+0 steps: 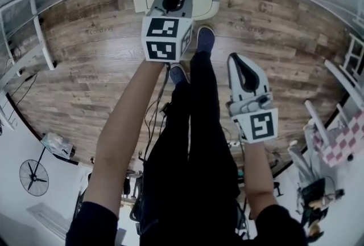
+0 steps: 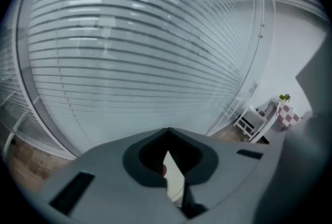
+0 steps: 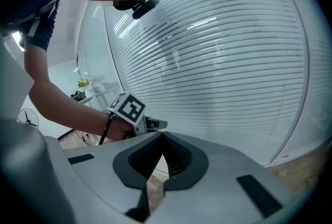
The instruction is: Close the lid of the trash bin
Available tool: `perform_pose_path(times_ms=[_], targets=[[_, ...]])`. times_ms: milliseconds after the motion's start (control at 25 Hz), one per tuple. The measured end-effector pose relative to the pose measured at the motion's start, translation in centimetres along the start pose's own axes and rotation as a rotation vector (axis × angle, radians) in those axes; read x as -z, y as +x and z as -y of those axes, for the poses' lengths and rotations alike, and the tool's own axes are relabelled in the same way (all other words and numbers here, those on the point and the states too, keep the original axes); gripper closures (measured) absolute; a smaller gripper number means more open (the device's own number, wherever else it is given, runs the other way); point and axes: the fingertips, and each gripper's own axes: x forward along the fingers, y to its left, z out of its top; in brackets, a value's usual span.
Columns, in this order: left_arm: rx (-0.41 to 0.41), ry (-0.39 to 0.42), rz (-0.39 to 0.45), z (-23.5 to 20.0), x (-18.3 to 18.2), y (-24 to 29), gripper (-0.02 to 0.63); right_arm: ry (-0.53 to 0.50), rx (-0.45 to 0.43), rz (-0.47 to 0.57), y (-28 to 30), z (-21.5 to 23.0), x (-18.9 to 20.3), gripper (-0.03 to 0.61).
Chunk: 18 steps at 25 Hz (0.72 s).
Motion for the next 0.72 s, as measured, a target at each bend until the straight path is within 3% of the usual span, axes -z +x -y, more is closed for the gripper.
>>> perform_pose_path(times_ms=[80, 160, 280, 520, 720], targets=[[-0.027, -0.029, 0.073, -0.5, -1.4, -3.2, 0.606, 0.001, 0.005, 0.015, -0.5, -0.3, -0.6, 0.575], [-0.047, -0.006, 0.126, -1.0, -2.4, -6.9, 0.606, 0.003, -0.009, 0.041, -0.7, -1.2, -1.5, 0.575], [-0.062, 0.05, 0.173, -1.6, -3.2, -12.3, 0.606, -0.033, -0.028, 0.09, -0.9, -2.5, -3.5, 0.575], [-0.068, 0.036, 0.292, -0.6, -3.6, -24.3, 0.606, -0.06, 0.002, 0.135, -3.7, -4.5, -7.2, 0.575], [-0.12, 0.041, 0.358, 0.4, -4.4, -31.2, 0.606, -0.121, -0.009, 0.156, -5.8, -6.3, -8.9, 0.575]])
